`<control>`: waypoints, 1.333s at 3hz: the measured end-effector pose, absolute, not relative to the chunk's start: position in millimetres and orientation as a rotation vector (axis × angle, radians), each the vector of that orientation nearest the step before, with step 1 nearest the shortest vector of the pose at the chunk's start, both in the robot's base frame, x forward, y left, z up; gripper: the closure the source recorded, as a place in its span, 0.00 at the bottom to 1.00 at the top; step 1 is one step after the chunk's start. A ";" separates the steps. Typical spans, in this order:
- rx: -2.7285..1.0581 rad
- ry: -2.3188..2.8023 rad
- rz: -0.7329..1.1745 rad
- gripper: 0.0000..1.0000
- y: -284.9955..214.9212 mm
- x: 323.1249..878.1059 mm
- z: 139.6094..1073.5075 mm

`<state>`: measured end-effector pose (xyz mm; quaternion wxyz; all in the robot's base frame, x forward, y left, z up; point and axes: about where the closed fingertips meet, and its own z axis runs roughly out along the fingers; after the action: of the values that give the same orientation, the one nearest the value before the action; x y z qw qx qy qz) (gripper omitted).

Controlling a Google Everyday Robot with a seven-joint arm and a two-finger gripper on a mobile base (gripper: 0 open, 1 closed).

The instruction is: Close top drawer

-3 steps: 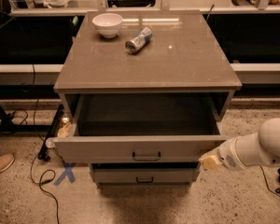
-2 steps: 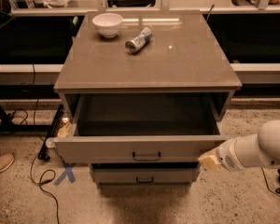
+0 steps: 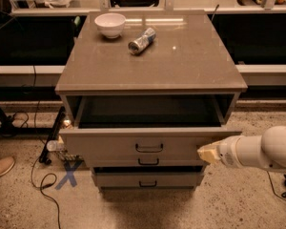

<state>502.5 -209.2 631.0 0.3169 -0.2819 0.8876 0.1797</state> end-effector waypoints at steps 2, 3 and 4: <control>-0.726 2.177 0.532 1.00 -183.6 565.7 643.7; -0.726 2.176 0.532 1.00 -183.6 565.7 643.7; -0.704 2.104 0.546 1.00 -175.1 579.4 656.3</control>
Offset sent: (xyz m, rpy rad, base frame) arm 0.1177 0.0486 0.0218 0.1856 -0.2118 0.0490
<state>579.4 -175.1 656.3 0.4155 -0.2803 0.8376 0.2174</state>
